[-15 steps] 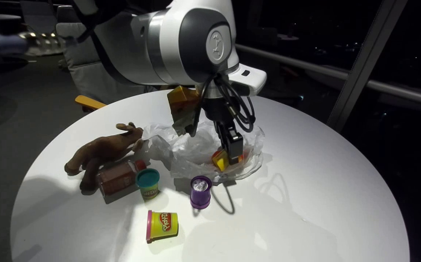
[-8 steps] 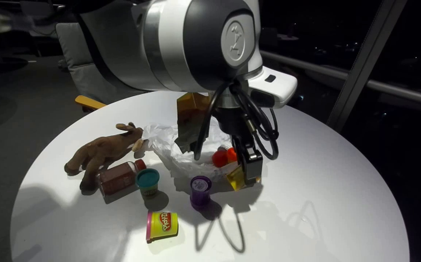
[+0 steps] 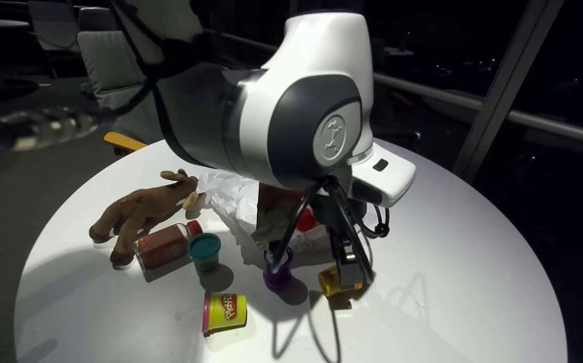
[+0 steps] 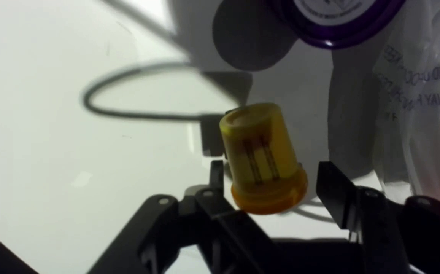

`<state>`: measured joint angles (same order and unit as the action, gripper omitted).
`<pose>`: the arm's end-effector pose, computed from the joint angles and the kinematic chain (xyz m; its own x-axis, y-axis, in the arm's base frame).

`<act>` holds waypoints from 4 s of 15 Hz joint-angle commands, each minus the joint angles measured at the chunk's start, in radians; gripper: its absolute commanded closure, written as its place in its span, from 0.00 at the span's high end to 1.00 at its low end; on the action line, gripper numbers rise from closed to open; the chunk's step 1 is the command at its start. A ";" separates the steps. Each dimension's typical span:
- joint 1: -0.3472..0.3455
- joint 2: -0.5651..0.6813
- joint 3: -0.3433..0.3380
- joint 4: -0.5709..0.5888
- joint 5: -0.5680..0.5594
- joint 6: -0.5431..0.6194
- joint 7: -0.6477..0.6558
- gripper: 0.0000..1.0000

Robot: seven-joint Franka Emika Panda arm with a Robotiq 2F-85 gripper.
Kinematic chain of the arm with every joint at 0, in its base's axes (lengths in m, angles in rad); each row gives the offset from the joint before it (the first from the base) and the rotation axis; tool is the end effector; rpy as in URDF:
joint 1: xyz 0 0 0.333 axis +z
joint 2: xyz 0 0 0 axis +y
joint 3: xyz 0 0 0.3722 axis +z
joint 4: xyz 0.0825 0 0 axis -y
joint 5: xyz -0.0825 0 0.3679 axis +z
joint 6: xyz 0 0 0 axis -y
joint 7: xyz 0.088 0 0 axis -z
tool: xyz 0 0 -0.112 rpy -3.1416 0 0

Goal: Remove the things from the plastic bag and put them on the table

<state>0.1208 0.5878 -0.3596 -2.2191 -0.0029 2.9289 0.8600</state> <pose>0.5647 -0.1317 0.1962 0.5053 -0.8274 0.2452 -0.8554 -0.5177 0.0158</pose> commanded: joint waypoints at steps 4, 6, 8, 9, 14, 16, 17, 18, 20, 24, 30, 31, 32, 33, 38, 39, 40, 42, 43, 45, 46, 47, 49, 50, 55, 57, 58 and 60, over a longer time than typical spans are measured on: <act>0.074 -0.169 -0.021 -0.058 0.037 0.041 -0.010 1.00; 0.046 -0.203 0.065 -0.040 0.108 0.021 0.003 1.00; 0.074 -0.169 0.081 0.008 0.095 0.022 0.000 1.00; 0.089 -0.134 0.082 0.042 0.066 0.023 -0.010 1.00; 0.159 0.041 0.054 0.213 -0.056 -0.066 -0.045 1.00; 0.182 0.118 0.036 0.290 -0.101 -0.086 -0.058 1.00; 0.199 0.149 0.018 0.324 -0.124 -0.092 -0.063 1.00; 0.219 0.182 -0.007 0.359 -0.148 -0.093 -0.067 1.00; 0.256 0.229 -0.057 0.413 -0.190 -0.098 -0.072 1.00; 0.305 0.293 -0.136 0.490 -0.251 -0.106 -0.083 1.00; 0.238 0.328 -0.088 0.558 -0.237 -0.206 -0.176 0.93; 0.223 0.326 -0.075 0.562 -0.232 -0.221 -0.192 0.88; 0.206 0.321 -0.058 0.565 -0.227 -0.239 -0.213 0.78; 0.189 0.316 -0.040 0.568 -0.222 -0.254 -0.234 0.63; 0.092 0.309 0.066 0.613 -0.177 -0.334 -0.343 0.27; 0.076 0.307 0.084 0.621 -0.167 -0.348 -0.364 0.27; 0.061 0.307 0.099 0.633 -0.155 -0.361 -0.377 0.27; 0.046 0.289 0.118 0.635 -0.130 -0.374 -0.389 0.27; 0.043 0.275 0.125 0.631 -0.118 -0.379 -0.387 0.27; 0.064 0.214 0.127 0.581 -0.106 -0.375 -0.364 0.27; 0.080 0.175 0.124 0.545 -0.106 -0.368 -0.352 0.27; 0.089 0.138 0.126 0.512 -0.107 -0.367 -0.348 0.27; 0.109 0.048 0.128 0.425 -0.104 -0.376 -0.320 0.27; 0.124 0.001 0.119 0.370 -0.102 -0.380 -0.280 0.27; 0.141 -0.188 0.089 0.100 -0.133 -0.359 -0.063 0.27; 0.128 -0.254 0.081 -0.017 -0.146 -0.340 0.009 0.27; 0.123 -0.280 0.074 -0.074 -0.159 -0.324 0.040 0.27; 0.099 -0.317 0.076 -0.174 -0.170 -0.293 0.078 0.27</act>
<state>0.2446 0.3811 -0.2842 -2.2148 -0.1401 2.5691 0.8594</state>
